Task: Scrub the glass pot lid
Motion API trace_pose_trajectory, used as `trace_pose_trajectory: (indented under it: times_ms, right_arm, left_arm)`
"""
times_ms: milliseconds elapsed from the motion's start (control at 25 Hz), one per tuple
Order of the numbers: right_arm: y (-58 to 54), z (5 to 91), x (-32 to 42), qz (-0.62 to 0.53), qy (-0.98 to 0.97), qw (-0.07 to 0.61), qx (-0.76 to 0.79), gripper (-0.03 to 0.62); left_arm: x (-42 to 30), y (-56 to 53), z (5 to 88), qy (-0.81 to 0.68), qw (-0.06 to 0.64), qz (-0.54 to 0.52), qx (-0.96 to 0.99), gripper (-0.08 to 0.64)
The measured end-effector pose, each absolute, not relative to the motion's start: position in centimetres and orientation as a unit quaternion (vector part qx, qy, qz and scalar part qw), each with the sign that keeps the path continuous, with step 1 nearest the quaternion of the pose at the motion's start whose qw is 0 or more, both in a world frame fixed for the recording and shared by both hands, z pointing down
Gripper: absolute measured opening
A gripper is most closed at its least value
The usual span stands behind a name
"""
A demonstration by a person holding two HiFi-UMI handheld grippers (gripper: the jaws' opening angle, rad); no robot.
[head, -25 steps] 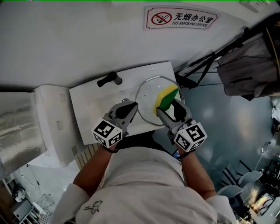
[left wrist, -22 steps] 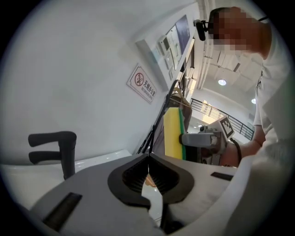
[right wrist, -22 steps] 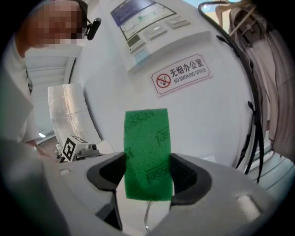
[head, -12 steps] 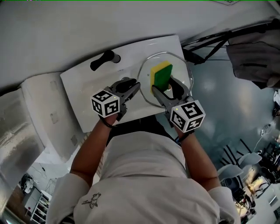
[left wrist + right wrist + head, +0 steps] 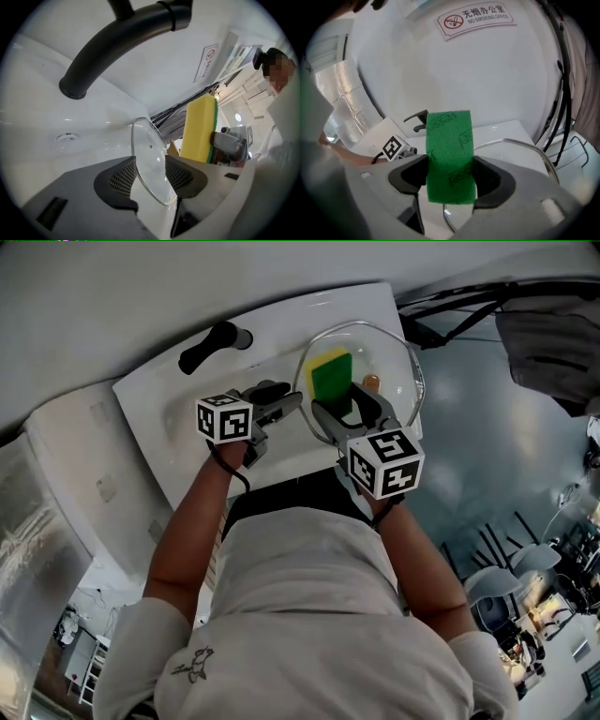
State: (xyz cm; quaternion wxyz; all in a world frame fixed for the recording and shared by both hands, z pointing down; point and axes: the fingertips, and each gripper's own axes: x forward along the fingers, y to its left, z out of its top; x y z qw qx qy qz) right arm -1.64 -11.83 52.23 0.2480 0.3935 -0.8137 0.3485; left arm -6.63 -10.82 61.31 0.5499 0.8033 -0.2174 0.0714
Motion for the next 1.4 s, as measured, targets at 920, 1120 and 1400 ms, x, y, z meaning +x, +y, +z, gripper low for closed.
trace_pose_trajectory:
  times_ms: [920, 1120, 1400]
  right_arm:
    - [-12.4, 60.1, -3.6, 0.375, -0.744, 0.364, 0.415, 0.296]
    - [-12.2, 61.1, -4.0, 0.369, -0.741, 0.384, 0.409, 0.295]
    - [-9.8, 60.9, -3.6, 0.353, -0.748, 0.410, 0.385, 0.291]
  left_arm:
    - [-6.3, -10.9, 64.7, -0.171, 0.612, -0.006, 0.772, 0.069]
    - [-6.3, -10.8, 64.7, -0.169, 0.617, -0.013, 0.769, 0.063]
    - [-6.2, -10.2, 64.8, -0.170, 0.619, -0.017, 0.766, 0.060]
